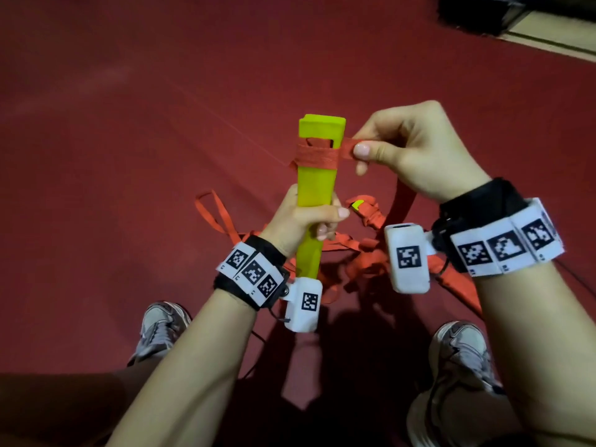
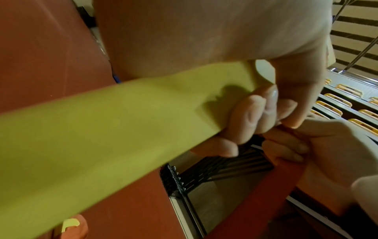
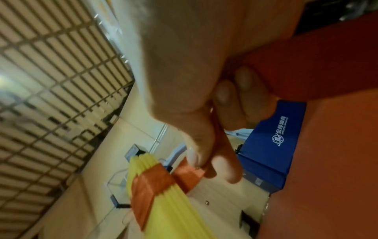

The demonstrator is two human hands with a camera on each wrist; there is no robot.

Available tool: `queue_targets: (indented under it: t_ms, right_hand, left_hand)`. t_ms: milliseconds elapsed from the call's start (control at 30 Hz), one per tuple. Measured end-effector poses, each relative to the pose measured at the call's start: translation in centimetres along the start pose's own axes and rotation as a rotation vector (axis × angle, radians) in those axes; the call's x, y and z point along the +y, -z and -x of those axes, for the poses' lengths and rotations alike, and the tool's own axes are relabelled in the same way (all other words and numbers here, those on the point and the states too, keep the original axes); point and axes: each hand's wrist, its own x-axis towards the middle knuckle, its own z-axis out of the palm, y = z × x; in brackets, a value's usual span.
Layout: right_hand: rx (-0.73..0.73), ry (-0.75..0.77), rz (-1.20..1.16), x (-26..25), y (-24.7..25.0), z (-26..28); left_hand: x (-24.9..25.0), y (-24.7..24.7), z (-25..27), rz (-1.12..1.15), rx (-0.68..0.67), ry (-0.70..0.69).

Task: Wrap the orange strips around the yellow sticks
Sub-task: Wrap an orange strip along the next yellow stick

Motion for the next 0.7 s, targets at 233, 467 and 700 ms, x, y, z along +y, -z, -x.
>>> queue_targets:
  t_ms: [233, 467, 700]
  right_hand:
    - [0.116, 0.104, 0.383, -1.0, -2.5, -0.3]
    - [0.224, 0.057, 0.384, -0.5, -3.3, -0.4]
    - [0.196, -0.006, 0.363, 0.3, -3.4, -0.7]
  left_hand:
    - [-0.8, -0.7, -0.8, -0.099, 0.372, -0.142]
    - [-0.2, -1.1, -0.5, 0.039, 0.336, -0.091]
    - [0.0, -0.1, 0.1, 0.077, 0.007, -0.007]
